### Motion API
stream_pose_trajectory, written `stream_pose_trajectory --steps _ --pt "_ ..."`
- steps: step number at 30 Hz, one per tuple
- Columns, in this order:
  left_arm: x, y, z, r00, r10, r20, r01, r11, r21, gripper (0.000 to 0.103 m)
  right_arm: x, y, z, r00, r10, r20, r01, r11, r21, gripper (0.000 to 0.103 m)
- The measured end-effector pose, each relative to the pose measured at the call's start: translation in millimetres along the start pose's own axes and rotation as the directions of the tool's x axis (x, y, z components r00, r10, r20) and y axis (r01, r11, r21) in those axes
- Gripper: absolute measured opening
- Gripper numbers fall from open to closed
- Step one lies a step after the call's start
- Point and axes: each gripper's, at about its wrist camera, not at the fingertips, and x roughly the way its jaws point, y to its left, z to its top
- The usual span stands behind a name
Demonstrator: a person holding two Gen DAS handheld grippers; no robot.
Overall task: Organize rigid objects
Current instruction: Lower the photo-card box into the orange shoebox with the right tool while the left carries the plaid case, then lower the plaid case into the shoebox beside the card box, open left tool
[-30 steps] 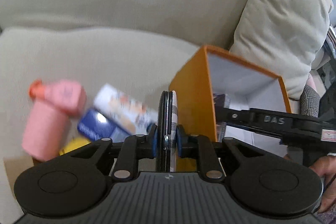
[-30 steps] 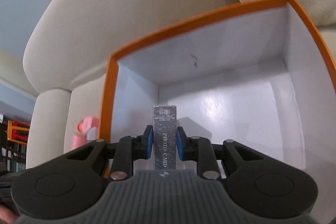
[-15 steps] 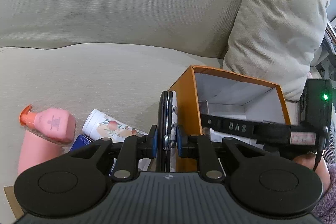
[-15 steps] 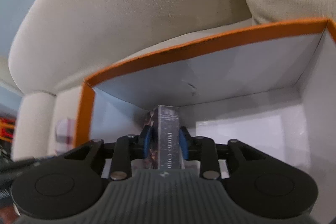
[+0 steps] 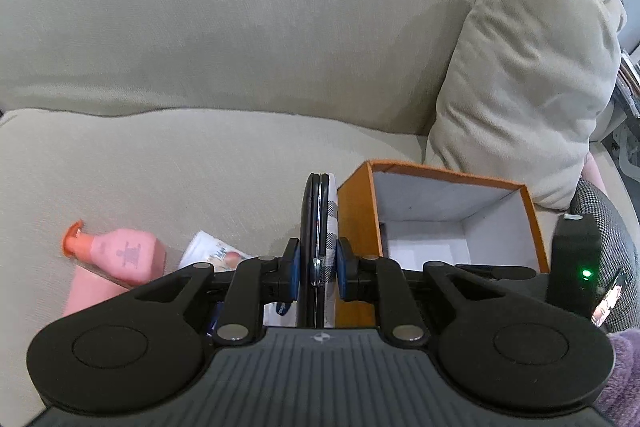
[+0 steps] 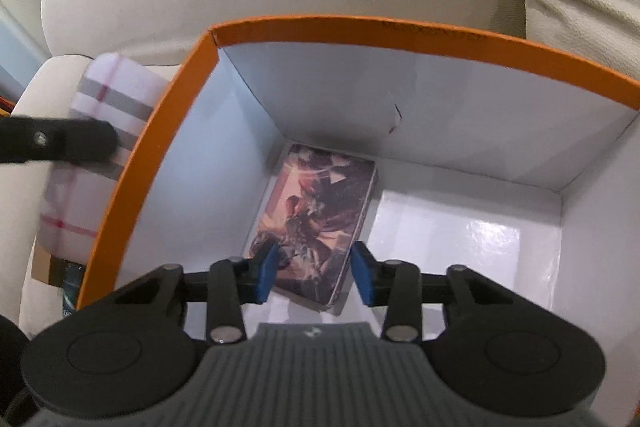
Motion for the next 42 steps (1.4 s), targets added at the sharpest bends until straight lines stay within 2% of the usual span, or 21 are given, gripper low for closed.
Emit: stream_pose_trajectory --steps 2,5,9,10,15,18,20,24,27,30,38,41,42 --pt "-6 -1 2 1.000 0.001 0.011 -0.001 1.000 0.002 0.019 1 -1 2 1.000 0.007 0.010 -0.007 1.000 0.025 0.033" --pt "-16 -2 4 1.000 -0.002 0.031 0.002 1.000 0.002 0.019 1 -3 3 1.000 -0.003 0.018 0.002 0.998 0.060 0.033" --pt "-31 -9 8 0.998 -0.036 0.056 0.036 0.999 -0.014 0.019 -2 -15 -5 0.999 0.006 0.036 -0.013 0.982 0.190 0.032" --pt "-35 -12 9 0.997 -0.050 0.063 0.051 0.999 -0.014 0.019 -11 -29 -10 0.999 0.011 0.039 -0.018 0.982 0.188 0.032" --pt "-43 -41 13 0.992 -0.110 0.067 0.108 0.993 0.039 0.019 -60 -28 -22 0.996 0.000 0.091 -0.010 0.993 0.115 0.030" --pt "-16 -67 11 0.989 -0.150 0.003 0.149 0.987 0.065 0.019 -91 -31 -32 0.994 -0.046 0.100 0.039 0.997 0.074 0.030" --pt "8 -79 8 0.987 -0.159 -0.038 0.161 0.985 0.062 0.019 -97 -27 -36 0.994 -0.063 0.092 0.058 0.997 0.051 0.030" --pt "64 -94 4 0.984 -0.133 -0.117 0.140 0.988 0.057 0.019 -94 -28 -39 0.990 -0.117 0.074 0.119 0.993 -0.020 0.030" --pt "91 -95 1 0.977 -0.136 -0.163 0.142 0.990 0.024 0.019 -88 -37 -43 0.991 -0.121 0.051 0.123 0.992 -0.029 0.029" --pt "111 -93 -1 0.971 -0.140 -0.195 0.140 0.990 -0.011 0.019 -81 -41 -44 0.991 -0.132 0.033 0.133 0.990 -0.040 0.030" --pt "135 -93 -3 0.971 -0.079 -0.226 0.083 0.997 0.009 0.021 -59 -39 -38 0.990 -0.143 0.004 0.143 0.988 -0.060 0.030" --pt "134 -100 0 0.973 -0.022 -0.229 0.035 0.998 0.053 0.028 -52 -38 -35 0.989 -0.146 0.000 0.146 0.987 -0.059 0.030" --pt "134 -102 0 0.973 0.002 -0.230 0.014 0.998 0.068 0.033 -50 -39 -34 0.990 -0.141 -0.002 0.141 0.988 -0.059 0.030"
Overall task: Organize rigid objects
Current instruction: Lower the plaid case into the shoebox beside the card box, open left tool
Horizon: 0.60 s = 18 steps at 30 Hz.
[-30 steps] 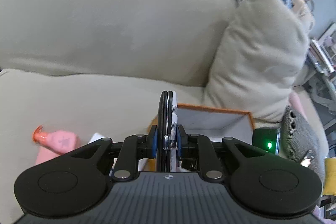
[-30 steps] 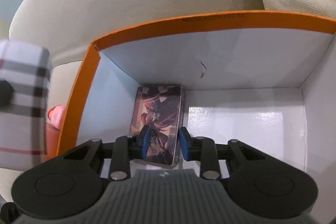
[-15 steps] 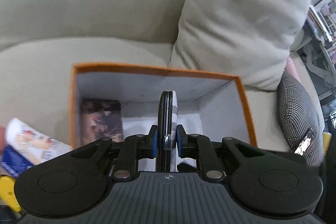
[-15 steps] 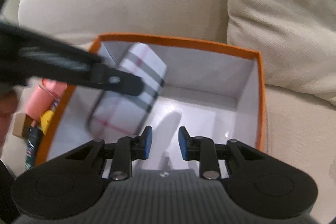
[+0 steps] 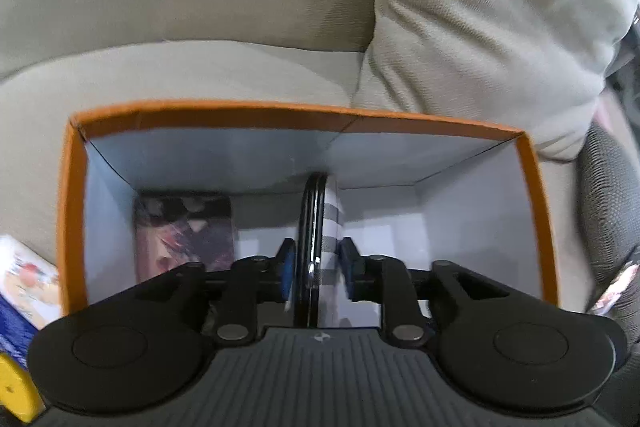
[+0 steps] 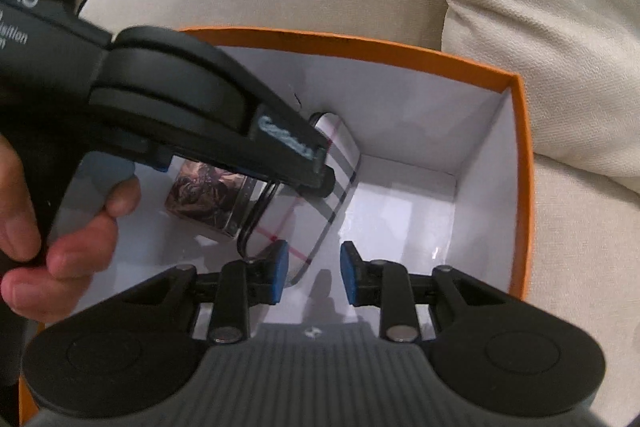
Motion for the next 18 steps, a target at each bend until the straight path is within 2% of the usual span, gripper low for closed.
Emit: stream_pose_trajectory --steps 3,4,7,11,14,18 --pt "-9 -6 0 0.995 0.095 0.028 -0.096 0.994 0.054 0.039 2 2 0 1.000 0.022 -0.011 -0.022 1.000 0.003 0.031" --pt "-13 -6 0 0.994 0.105 0.039 -0.107 0.992 0.065 0.041 3 4 0 1.000 0.025 -0.013 -0.025 1.000 0.000 0.032" --pt "-30 -1 1 0.996 0.071 0.049 -0.074 0.995 0.064 0.041 7 8 -1 0.999 0.032 -0.024 -0.032 0.999 -0.006 0.036" --pt "-67 10 -4 0.995 0.024 0.100 -0.031 0.997 0.077 0.042 16 11 -2 0.998 0.025 -0.060 -0.027 0.999 -0.022 0.040" --pt "-95 18 -9 0.989 0.002 0.149 -0.013 0.997 0.073 0.047 24 17 -4 0.996 0.007 -0.093 -0.012 0.999 -0.050 0.041" --pt "-127 37 -20 0.980 -0.005 0.200 -0.008 0.998 0.063 0.049 36 22 -4 0.993 0.013 -0.118 -0.021 0.998 -0.065 0.042"
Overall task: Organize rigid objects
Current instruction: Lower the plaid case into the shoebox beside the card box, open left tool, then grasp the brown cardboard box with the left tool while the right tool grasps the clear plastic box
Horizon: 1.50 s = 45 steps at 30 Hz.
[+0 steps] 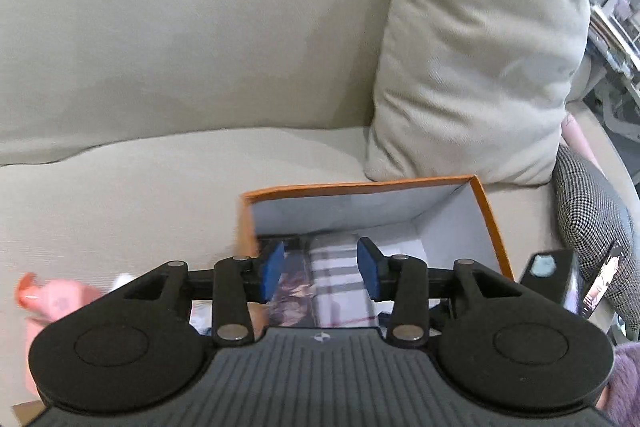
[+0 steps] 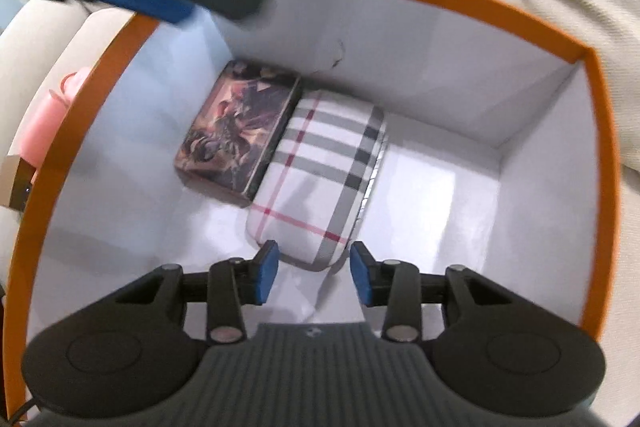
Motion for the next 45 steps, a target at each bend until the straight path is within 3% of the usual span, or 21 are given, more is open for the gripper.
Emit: stream_pose_trajectory --steps 10,15,17,20,27,30,37,42,45 --pt "-55 62 -29 0.997 0.049 0.062 -0.048 0.999 -0.020 0.049 5 16 0 0.998 -0.058 0.003 0.058 0.997 -0.059 0.042" --pt "-91 99 -56 0.990 0.107 0.095 -0.102 0.993 -0.051 0.049 -37 41 -5 0.992 -0.026 0.125 0.028 0.999 -0.022 0.042" --pt "-105 113 -68 0.986 0.121 0.113 -0.113 0.990 -0.079 0.049 -59 52 -4 0.980 0.000 0.200 0.001 1.000 -0.004 0.046" --pt "-119 126 -86 0.981 0.148 0.123 -0.135 0.985 -0.105 0.049 -91 72 -9 0.953 0.015 0.303 -0.022 1.000 0.019 0.059" --pt "-131 153 -130 0.987 0.137 0.085 -0.119 0.974 -0.192 0.049 -135 123 -21 0.898 0.086 0.432 -0.091 0.996 -0.007 0.059" --pt "-127 160 -147 0.991 0.118 0.067 -0.098 0.965 -0.244 0.048 -132 153 -28 0.902 0.110 0.418 -0.112 0.993 -0.019 0.060" --pt "-104 180 -179 0.995 0.096 0.000 -0.091 0.941 -0.327 0.045 -79 202 -35 0.953 0.130 0.275 -0.131 0.991 -0.014 0.056" --pt "-96 198 -189 0.992 0.115 -0.046 -0.124 0.921 -0.369 0.045 -46 229 -37 0.969 0.169 0.182 -0.166 0.986 -0.032 0.049" --pt "-99 208 -192 0.989 0.143 -0.036 -0.146 0.912 -0.384 0.045 -29 241 -30 0.971 0.189 0.146 -0.186 0.982 -0.040 0.046"
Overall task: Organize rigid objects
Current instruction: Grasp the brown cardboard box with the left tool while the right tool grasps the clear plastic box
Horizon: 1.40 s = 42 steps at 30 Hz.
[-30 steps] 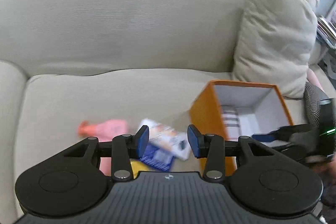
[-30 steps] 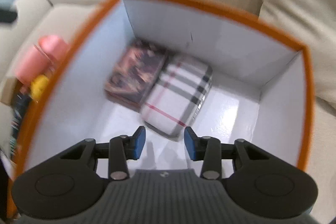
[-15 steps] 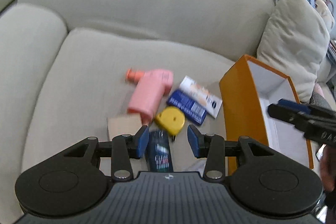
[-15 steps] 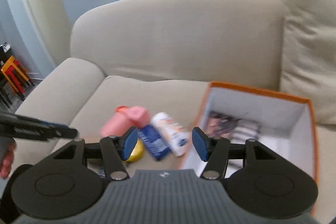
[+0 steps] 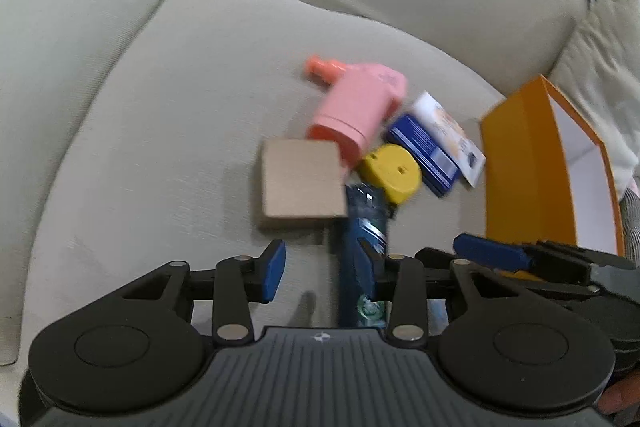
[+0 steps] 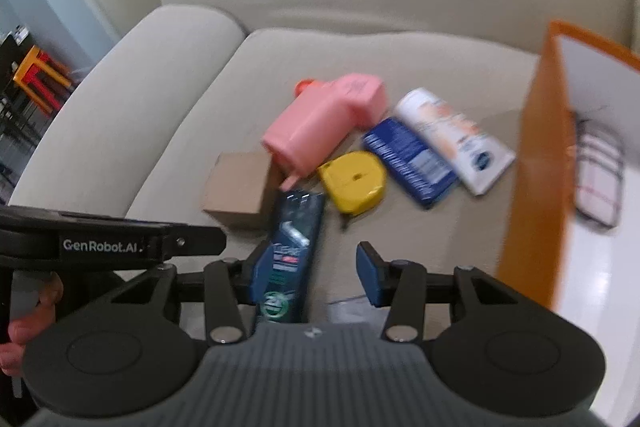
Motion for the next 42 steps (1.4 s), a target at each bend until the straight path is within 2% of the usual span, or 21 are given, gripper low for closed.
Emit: stream_pose_trajectory --steps 2,4,6,9,17,22,28,33,37,42 --pt "-1 4 4 1.000 0.010 0.022 -0.010 1.000 0.002 0.048 6 3 5 1.000 -0.005 -0.009 0.005 1.000 -0.004 0.042" --pt "1 4 9 0.999 0.026 0.040 -0.026 1.000 0.009 0.067 9 1 13 1.000 -0.028 -0.007 0.028 1.000 -0.004 0.042" --pt "7 1 14 0.997 0.051 0.054 -0.052 0.998 0.024 0.074 13 -4 20 0.998 -0.062 -0.012 0.061 0.998 -0.005 0.042" --pt "22 -5 21 0.995 0.089 0.042 -0.091 0.994 0.054 0.077 14 -13 29 0.995 -0.095 -0.018 0.095 0.995 -0.017 0.042" --pt "51 -8 30 0.993 0.118 0.010 -0.119 0.992 0.043 0.078 20 -25 52 0.990 -0.140 -0.011 0.139 0.987 -0.077 0.042" --pt "58 -6 33 0.993 0.122 0.007 -0.122 0.992 0.039 0.071 18 -29 56 0.985 -0.169 -0.025 0.166 0.981 -0.097 0.042" --pt "59 -9 31 0.992 0.124 0.017 -0.125 0.989 0.077 0.069 3 -20 30 0.985 -0.155 -0.072 0.147 0.983 -0.109 0.045" --pt "43 -5 23 0.991 0.126 0.042 -0.129 0.989 0.076 0.069 -8 -7 0 0.978 -0.182 -0.100 0.168 0.976 -0.141 0.055" --pt "26 -1 15 0.992 0.114 0.057 -0.118 0.990 0.073 0.069 -5 -1 -18 0.972 -0.193 -0.132 0.169 0.970 -0.173 0.057" --pt "7 0 4 0.994 0.090 0.062 -0.095 0.992 0.080 0.069 6 4 -25 0.966 -0.210 -0.152 0.174 0.960 -0.221 0.059"
